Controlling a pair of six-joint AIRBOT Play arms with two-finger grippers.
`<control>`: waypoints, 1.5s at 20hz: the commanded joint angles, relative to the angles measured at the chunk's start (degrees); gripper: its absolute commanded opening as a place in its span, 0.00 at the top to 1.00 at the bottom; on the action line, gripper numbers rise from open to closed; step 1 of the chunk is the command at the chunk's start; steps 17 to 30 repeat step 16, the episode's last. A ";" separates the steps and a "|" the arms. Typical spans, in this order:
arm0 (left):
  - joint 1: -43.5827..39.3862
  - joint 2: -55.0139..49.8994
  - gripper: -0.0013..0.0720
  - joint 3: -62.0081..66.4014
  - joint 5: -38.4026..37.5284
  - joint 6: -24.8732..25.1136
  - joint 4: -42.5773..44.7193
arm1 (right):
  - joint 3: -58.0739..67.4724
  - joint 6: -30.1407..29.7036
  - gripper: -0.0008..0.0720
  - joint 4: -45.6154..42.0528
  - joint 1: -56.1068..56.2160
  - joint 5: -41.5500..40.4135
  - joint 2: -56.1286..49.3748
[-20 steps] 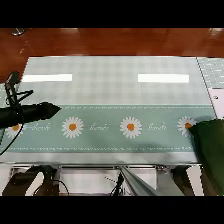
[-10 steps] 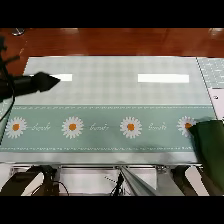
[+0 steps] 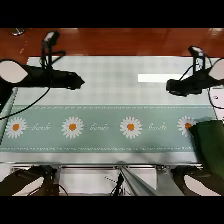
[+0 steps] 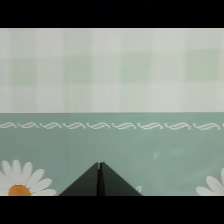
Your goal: Fold the shirts.
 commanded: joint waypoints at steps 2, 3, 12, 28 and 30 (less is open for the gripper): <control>-0.50 -3.39 0.95 -1.60 -0.46 -4.28 7.63 | 0.04 3.80 0.95 -12.04 2.73 1.57 -3.65; -0.52 -3.39 0.95 -1.60 -0.37 -4.28 7.54 | 0.04 3.80 0.95 -12.94 2.67 2.12 -3.65; -0.57 -3.78 0.95 -1.60 -0.39 -4.28 7.54 | 0.04 3.80 0.95 -13.44 2.69 2.14 -3.65; -0.57 -3.80 0.95 -1.60 -0.39 -4.28 7.54 | 0.04 3.80 0.95 -13.44 2.69 2.14 -3.65; -0.57 -3.80 0.95 -1.60 -0.39 -4.28 7.54 | 0.04 3.80 0.95 -13.44 2.69 2.14 -3.65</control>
